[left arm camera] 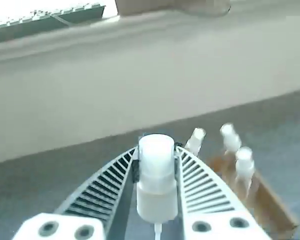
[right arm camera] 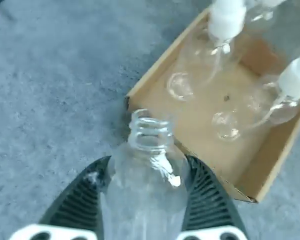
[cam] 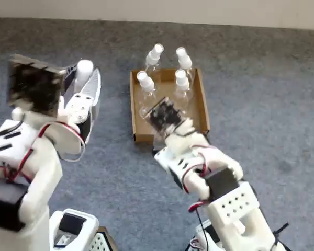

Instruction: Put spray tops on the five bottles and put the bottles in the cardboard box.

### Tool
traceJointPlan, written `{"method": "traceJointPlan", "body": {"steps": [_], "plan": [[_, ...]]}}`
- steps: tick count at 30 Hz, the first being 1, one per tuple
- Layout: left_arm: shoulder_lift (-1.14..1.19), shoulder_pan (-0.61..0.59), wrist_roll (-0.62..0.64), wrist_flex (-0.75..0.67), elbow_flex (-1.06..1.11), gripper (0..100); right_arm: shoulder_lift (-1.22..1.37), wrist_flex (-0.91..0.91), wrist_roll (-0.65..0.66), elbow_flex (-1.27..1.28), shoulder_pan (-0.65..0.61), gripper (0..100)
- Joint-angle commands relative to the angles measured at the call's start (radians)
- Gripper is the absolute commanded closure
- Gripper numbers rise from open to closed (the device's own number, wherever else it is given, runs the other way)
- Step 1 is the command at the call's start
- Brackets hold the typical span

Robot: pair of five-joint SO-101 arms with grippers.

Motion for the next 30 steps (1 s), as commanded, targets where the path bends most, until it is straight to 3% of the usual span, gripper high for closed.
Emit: {"method": "traceJointPlan", "body": {"steps": [1, 9, 16, 22, 30], "plan": [[-0.004, 0.128, 0.124, -0.153, -0.051, 99, -0.151, -0.159, -0.009, 0.124, -0.027, 99.5], [-0.012, 0.332, 0.143, -0.333, 0.062, 99, -0.524, -0.343, -0.204, 0.412, -0.025, 99.5], [-0.004, 0.409, 0.143, -0.459, 0.240, 99, -0.788, -0.361, -0.219, 0.575, -0.027, 99.5], [-0.004, 0.410, 0.143, -0.566, 0.346, 99, -0.822, -0.360, -0.219, 0.596, -0.027, 99.5], [-0.012, 0.444, 0.143, -0.611, 0.323, 99, -0.820, -0.363, -0.216, 0.598, -0.027, 99.5]]}}
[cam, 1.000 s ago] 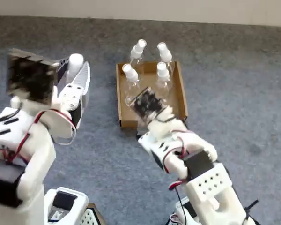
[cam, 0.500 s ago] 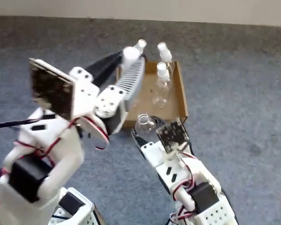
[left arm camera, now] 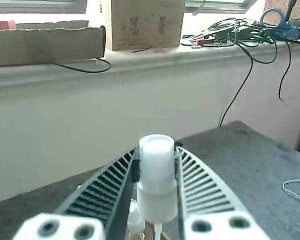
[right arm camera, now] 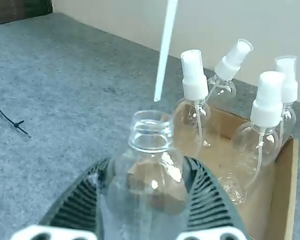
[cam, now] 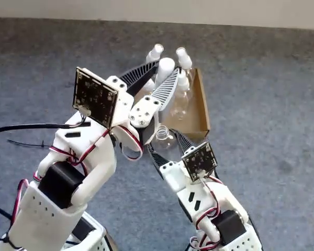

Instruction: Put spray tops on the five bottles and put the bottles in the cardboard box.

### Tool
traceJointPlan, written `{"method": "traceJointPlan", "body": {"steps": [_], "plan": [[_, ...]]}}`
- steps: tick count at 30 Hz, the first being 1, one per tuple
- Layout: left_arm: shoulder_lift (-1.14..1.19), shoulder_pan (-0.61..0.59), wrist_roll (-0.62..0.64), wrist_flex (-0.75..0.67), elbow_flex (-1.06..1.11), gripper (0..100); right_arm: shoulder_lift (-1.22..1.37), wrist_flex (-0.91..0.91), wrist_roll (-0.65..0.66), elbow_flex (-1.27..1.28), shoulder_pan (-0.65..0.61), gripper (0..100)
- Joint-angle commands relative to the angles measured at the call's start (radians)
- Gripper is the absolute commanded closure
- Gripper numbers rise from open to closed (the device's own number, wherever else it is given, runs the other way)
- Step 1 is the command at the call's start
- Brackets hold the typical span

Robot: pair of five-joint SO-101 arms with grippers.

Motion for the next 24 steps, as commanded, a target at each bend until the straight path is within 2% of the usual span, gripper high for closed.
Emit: {"method": "traceJointPlan", "body": {"steps": [1, 13, 24], "plan": [[-0.019, 0.062, 0.009, -0.029, -0.033, 99, -0.010, -0.030, -0.008, -0.008, -0.010, 99.5], [-0.021, 0.093, 0.006, 0.014, 0.007, 99, -0.010, -0.028, -0.011, -0.008, -0.005, 99.5], [-0.021, 0.093, 0.005, 0.141, -0.191, 99, -0.010, -0.028, -0.011, -0.007, -0.004, 99.5]]}}
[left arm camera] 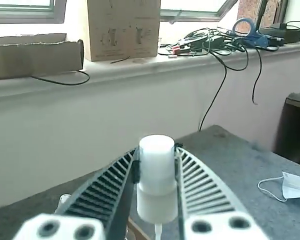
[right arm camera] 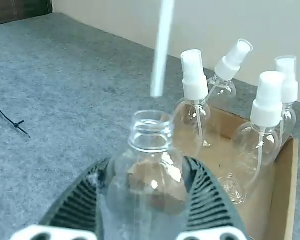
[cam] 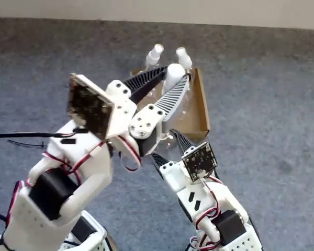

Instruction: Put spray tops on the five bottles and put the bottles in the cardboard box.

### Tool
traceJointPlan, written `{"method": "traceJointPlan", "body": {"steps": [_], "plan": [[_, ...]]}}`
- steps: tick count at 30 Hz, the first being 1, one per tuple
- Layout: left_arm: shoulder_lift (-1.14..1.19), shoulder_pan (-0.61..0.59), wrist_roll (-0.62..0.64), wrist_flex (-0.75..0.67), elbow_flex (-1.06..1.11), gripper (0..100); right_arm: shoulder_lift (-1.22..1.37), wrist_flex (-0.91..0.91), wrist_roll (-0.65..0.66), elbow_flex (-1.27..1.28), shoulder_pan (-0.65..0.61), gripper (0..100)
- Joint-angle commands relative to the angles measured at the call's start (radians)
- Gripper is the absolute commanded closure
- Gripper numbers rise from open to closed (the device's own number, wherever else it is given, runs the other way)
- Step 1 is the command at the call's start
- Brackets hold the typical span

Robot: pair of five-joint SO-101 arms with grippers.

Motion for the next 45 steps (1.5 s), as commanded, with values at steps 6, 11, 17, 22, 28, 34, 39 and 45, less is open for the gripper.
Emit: {"method": "traceJointPlan", "body": {"steps": [6, 11, 17, 22, 28, 34, 39, 45], "plan": [[-0.010, 0.015, 0.003, 0.031, -0.013, 99, -0.010, -0.027, -0.011, -0.007, -0.004, 99.5], [-0.008, 0.015, 0.003, -0.029, 0.051, 99, -0.010, -0.027, -0.011, -0.007, -0.004, 99.5], [-0.015, 0.015, 0.005, -0.068, 0.142, 99, -0.010, -0.027, -0.008, -0.007, -0.004, 99.5], [-0.018, 0.021, 0.008, -0.064, 0.163, 99, -0.010, -0.027, -0.008, -0.007, -0.004, 99.5], [-0.019, 0.015, 0.008, -0.061, 0.202, 99, -0.012, -0.027, -0.011, -0.007, -0.004, 99.5], [-0.068, -0.005, 0.003, 0.014, 0.259, 99, -0.012, -0.027, -0.005, -0.015, -0.004, 99.5], [-0.213, -0.067, 0.003, 0.069, 0.340, 99, -0.012, -0.027, -0.005, -0.016, -0.004, 99.5], [-0.266, -0.104, 0.002, 0.066, 0.496, 97, -0.001, -0.093, -0.006, -0.062, -0.004, 99.5]]}}
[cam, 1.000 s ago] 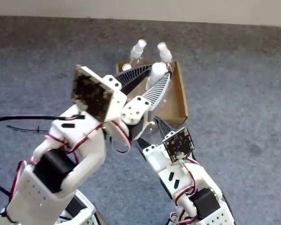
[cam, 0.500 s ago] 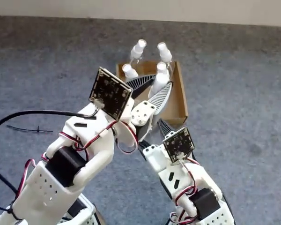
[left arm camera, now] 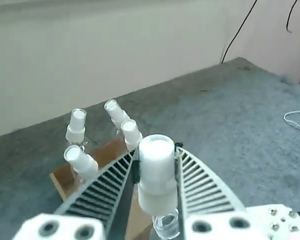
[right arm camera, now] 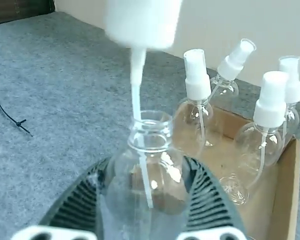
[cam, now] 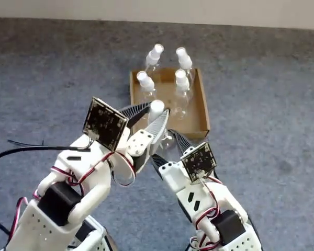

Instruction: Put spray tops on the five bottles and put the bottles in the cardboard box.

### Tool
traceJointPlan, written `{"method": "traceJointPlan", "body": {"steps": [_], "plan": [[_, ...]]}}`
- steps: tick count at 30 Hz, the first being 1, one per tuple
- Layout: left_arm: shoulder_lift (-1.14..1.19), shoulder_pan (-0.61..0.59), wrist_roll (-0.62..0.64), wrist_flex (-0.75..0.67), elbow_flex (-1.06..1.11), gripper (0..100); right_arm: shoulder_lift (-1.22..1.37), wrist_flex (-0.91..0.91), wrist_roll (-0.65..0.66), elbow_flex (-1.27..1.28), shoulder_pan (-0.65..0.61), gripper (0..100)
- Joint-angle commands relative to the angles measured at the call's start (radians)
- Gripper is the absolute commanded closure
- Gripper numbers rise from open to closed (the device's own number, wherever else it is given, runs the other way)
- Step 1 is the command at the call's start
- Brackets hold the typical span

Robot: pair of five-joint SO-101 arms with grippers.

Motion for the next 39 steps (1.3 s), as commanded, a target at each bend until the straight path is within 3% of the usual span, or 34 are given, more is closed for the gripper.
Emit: {"method": "traceJointPlan", "body": {"steps": [1, 5, 11, 20, 34, 39], "plan": [[-0.022, -0.025, -0.002, 0.003, 0.068, 95, 0.001, -0.116, -0.006, -0.079, -0.001, 99.5], [-0.022, 0.018, -0.002, 0.009, 0.068, 86, 0.004, -0.153, -0.006, -0.143, -0.001, 99.5], [-0.030, 0.013, -0.063, 0.017, -0.031, 86, 0.074, -0.156, -0.011, -0.170, -0.001, 99.5], [-0.024, 0.012, -0.109, 0.135, -0.285, 86, 0.076, -0.156, -0.011, -0.114, -0.002, 99.5], [-0.019, -0.107, -0.209, 0.037, -0.012, 86, 0.076, -0.153, -0.011, -0.111, -0.007, 99.5], [-0.058, -0.108, -0.212, 0.044, -0.031, 86, 0.081, -0.156, -0.008, -0.111, 0.015, 99.5]]}}
